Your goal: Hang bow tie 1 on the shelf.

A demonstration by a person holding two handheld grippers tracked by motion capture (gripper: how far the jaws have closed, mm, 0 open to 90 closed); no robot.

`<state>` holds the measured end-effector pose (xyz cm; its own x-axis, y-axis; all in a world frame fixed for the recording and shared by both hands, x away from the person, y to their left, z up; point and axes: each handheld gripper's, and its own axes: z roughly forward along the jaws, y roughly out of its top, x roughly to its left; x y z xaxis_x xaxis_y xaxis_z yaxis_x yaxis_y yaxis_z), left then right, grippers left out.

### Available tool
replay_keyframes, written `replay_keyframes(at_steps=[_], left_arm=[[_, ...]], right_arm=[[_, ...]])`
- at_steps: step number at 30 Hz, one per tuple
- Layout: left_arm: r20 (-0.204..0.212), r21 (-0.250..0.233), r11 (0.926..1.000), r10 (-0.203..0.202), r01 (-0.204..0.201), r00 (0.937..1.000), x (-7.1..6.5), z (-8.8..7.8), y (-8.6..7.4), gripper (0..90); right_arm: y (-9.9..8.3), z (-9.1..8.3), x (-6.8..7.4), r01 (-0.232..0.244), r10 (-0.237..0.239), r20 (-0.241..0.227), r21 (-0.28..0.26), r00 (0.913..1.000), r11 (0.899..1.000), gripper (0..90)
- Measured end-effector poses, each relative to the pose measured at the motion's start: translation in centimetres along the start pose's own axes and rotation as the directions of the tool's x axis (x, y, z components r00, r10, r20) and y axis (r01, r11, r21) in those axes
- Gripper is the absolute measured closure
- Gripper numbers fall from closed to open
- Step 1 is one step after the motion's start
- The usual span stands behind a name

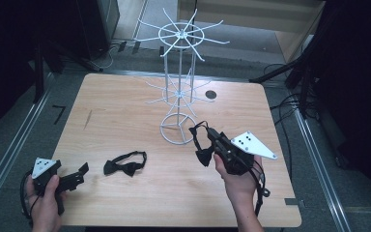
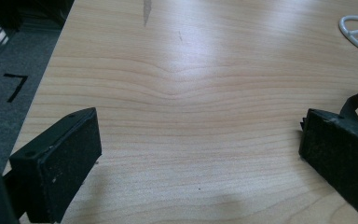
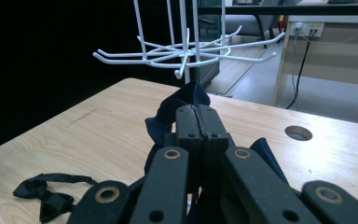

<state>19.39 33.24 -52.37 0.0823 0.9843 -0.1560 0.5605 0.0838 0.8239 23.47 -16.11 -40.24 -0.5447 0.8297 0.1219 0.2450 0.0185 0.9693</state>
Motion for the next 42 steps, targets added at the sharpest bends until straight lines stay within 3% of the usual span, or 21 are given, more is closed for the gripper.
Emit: replay_keyframes(at_steps=[42], left_arm=[[0.002, 0.003, 1.0, 0.004, -0.004, 1.0, 0.0, 0.0, 0.0, 0.0]], right_arm=[[2.0, 0.3, 0.6, 0.006, -0.007, -0.022, -0.032, 0.9997, 0.999, 90.0]])
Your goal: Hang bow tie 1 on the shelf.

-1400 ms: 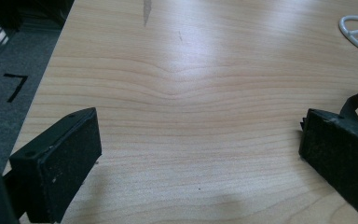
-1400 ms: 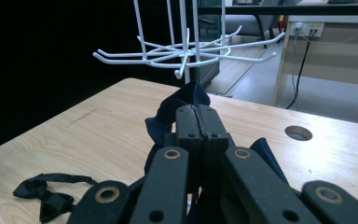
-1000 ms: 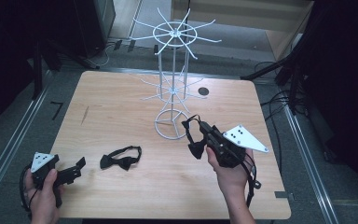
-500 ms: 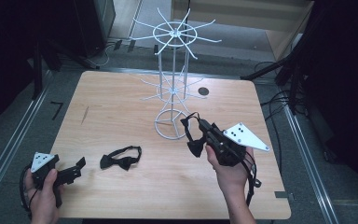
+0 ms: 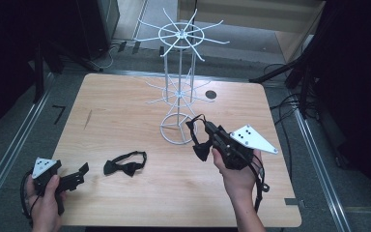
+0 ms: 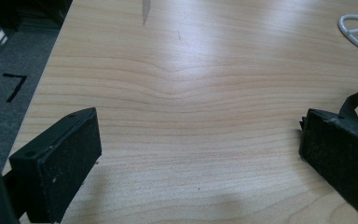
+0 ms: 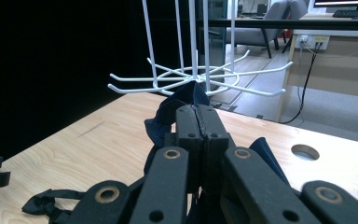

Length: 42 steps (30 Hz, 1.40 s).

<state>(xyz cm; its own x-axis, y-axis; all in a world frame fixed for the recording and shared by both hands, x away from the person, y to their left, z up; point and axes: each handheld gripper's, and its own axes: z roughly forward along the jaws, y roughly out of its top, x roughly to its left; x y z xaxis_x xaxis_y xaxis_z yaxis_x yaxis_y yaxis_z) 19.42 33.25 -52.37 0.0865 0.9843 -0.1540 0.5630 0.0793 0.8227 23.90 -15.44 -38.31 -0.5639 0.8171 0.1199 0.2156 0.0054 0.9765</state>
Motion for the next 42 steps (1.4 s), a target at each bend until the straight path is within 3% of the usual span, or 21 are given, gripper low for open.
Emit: replay_keyframes(at_steps=[25, 42], left_arm=[[0.004, -0.004, 1.0, -0.004, 0.004, 1.0, 0.1, 0.0, 0.0, 0.0], [0.006, -0.006, 1.0, -0.004, 0.004, 1.0, 0.1, 0.0, 0.0, 0.0]], right_arm=[[0.1, 1.6, -0.5, -0.004, 0.003, 0.013, 0.014, 0.9999, 1.0, 90.0], [-1.2, 3.5, -1.4, -0.048, 0.047, 0.025, 0.045, 0.9986, 0.998, 90.0]])
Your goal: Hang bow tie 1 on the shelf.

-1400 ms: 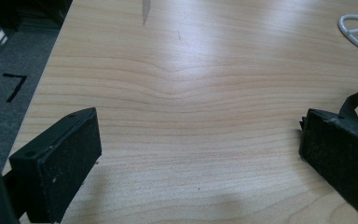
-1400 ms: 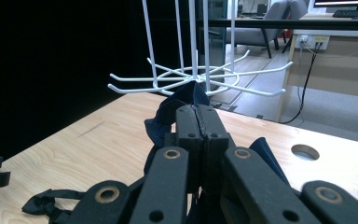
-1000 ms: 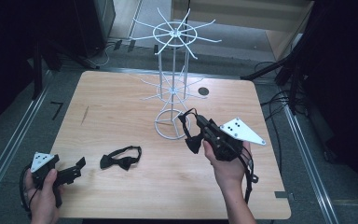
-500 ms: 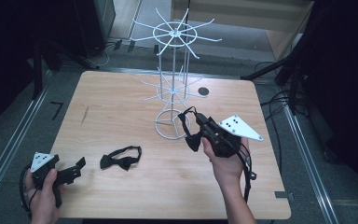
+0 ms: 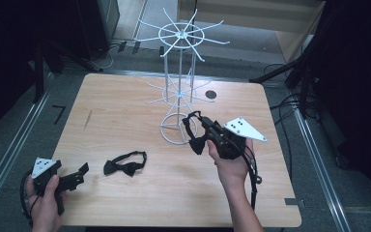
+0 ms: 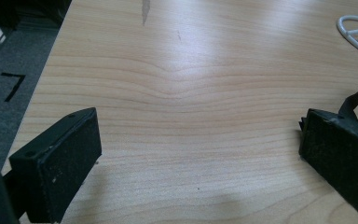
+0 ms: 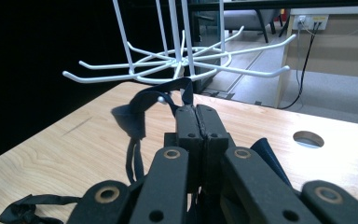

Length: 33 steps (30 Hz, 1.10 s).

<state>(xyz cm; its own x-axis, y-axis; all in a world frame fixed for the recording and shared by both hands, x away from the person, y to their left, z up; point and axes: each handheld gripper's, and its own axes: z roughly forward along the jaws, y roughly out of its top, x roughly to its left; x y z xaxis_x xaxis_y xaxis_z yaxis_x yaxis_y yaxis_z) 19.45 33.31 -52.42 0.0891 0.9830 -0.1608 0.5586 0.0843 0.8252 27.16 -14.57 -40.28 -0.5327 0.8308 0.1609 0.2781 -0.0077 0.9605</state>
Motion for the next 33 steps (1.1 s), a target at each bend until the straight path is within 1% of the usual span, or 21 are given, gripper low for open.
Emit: replay_keyframes(at_steps=[9, 16, 18, 21, 23, 27, 29, 31, 33], left_arm=[[-0.001, 0.0, 1.0, 0.001, -0.001, 1.0, 0.0, 0.0, 0.0, 0.0], [-0.001, -0.002, 1.0, -0.001, 0.001, 1.0, 0.0, 0.0, 0.0, 0.0], [-0.001, -0.002, 1.0, 0.0, 0.0, 1.0, 0.0, 0.0, 0.0, 0.0], [0.0, -0.001, 1.0, -0.001, 0.001, 1.0, 0.0, 0.0, 0.0, 0.0], [0.0, 0.0, 1.0, 0.001, -0.001, 1.0, 0.0, 0.0, 0.0, 0.0], [0.001, 0.0, 1.0, 0.001, -0.001, 1.0, 0.0, 0.0, 0.0, 0.0], [0.001, -0.001, 1.0, -0.001, 0.001, 1.0, 0.0, 0.0, 0.0, 0.0], [0.002, 0.0, 1.0, -0.002, 0.002, 1.0, 0.0, 0.0, 0.0, 0.0], [0.004, 0.0, 1.0, -0.003, 0.003, 1.0, 0.0, 0.0, 0.0, 0.0]], right_arm=[[-0.5, 1.2, 0.0, -0.01, 0.01, 0.008, 0.016, 0.9999, 1.0, 90.0], [-1.0, 2.5, 0.0, -0.024, 0.024, 0.024, 0.028, 0.9994, 0.999, 90.0], [-1.0, 2.6, -0.1, -0.026, 0.025, 0.025, 0.027, 0.9994, 0.999, 90.0], [-0.9, 3.1, -0.2, -0.044, 0.044, 0.03, 0.023, 0.9986, 0.999, 90.0], [-0.7, 3.6, -0.3, -0.042, 0.041, 0.039, 0.023, 0.9984, 0.999, 90.0], [-0.6, 4.1, -0.2, -0.039, 0.038, 0.04, 0.025, 0.9985, 0.999, 90.0], [-0.6, 4.5, -0.3, -0.046, 0.044, 0.046, 0.029, 0.998, 0.999, 90.0], [-0.7, 4.6, -0.3, -0.051, 0.05, 0.041, 0.03, 0.9979, 0.998, 90.0], [-0.8, 4.6, -0.3, -0.047, 0.046, 0.035, 0.028, 0.9984, 0.999, 88.1]])
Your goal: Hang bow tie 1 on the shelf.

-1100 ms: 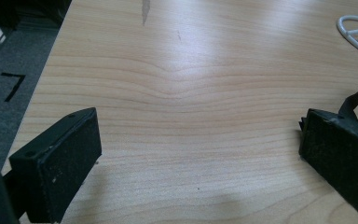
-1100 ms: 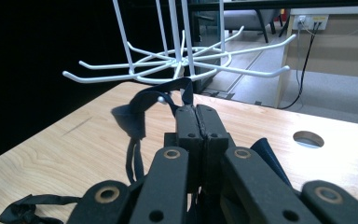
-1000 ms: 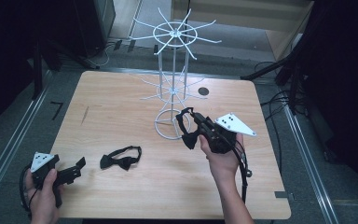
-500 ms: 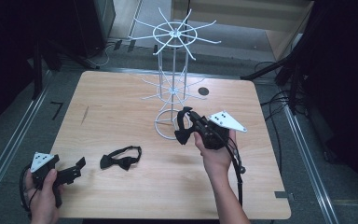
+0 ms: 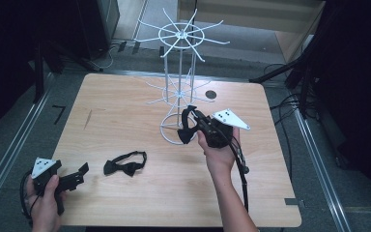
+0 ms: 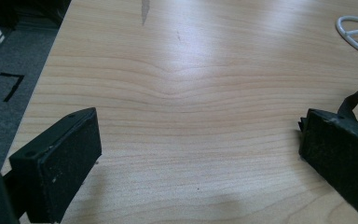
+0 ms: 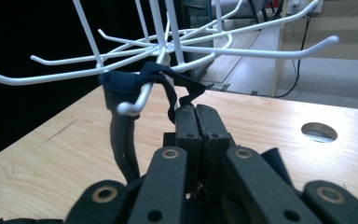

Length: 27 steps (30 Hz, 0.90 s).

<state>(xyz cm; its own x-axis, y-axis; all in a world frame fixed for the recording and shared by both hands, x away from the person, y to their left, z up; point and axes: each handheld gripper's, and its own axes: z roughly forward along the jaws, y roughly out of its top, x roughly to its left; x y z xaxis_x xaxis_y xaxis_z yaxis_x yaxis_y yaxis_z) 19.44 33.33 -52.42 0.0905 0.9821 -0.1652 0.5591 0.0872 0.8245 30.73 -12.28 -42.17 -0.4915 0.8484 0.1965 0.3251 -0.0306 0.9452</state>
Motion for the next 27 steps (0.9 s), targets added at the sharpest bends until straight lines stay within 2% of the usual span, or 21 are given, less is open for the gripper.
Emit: replay_keyframes(at_steps=[3, 7, 9, 10, 16, 27], left_arm=[[0.001, 0.0, 1.0, 0.0, 0.0, 1.0, 0.0, 0.0, 0.0, 0.0], [-0.001, 0.002, 1.0, 0.005, -0.005, 1.0, 0.0, 0.0, 0.0, 0.0], [-0.002, 0.001, 1.0, 0.005, -0.005, 1.0, 0.0, 0.0, 0.0, 0.0], [-0.002, -0.001, 1.0, 0.004, -0.004, 1.0, 0.0, 0.0, 0.0, 0.0], [-0.002, 0.0, 1.0, 0.003, -0.003, 1.0, 0.0, 0.0, 0.0, 0.0], [0.0, 0.002, 1.0, 0.004, -0.004, 1.0, 0.0, 0.0, 0.0, 0.0]], right_arm=[[-0.1, -0.1, 0.0, 0.003, -0.003, -0.003, 0.0, 1.0, 1.0, 85.6], [-0.5, -0.7, -0.2, -0.012, 0.012, -0.019, -0.007, 0.9997, 1.0, 75.3], [-0.6, -0.9, -0.3, -0.013, 0.013, -0.025, -0.007, 0.9996, 1.0, 73.4], [-0.8, -1.1, -0.3, -0.009, 0.009, -0.025, -0.006, 0.9996, 1.0, 69.0], [-1.1, -2.0, -0.1, 0.003, -0.003, -0.033, -0.005, 0.9994, 1.0, 60.3], [-2.2, -2.8, 0.8, 0.028, -0.027, -0.059, 0.013, 0.9979, 1.0, 56.6]])
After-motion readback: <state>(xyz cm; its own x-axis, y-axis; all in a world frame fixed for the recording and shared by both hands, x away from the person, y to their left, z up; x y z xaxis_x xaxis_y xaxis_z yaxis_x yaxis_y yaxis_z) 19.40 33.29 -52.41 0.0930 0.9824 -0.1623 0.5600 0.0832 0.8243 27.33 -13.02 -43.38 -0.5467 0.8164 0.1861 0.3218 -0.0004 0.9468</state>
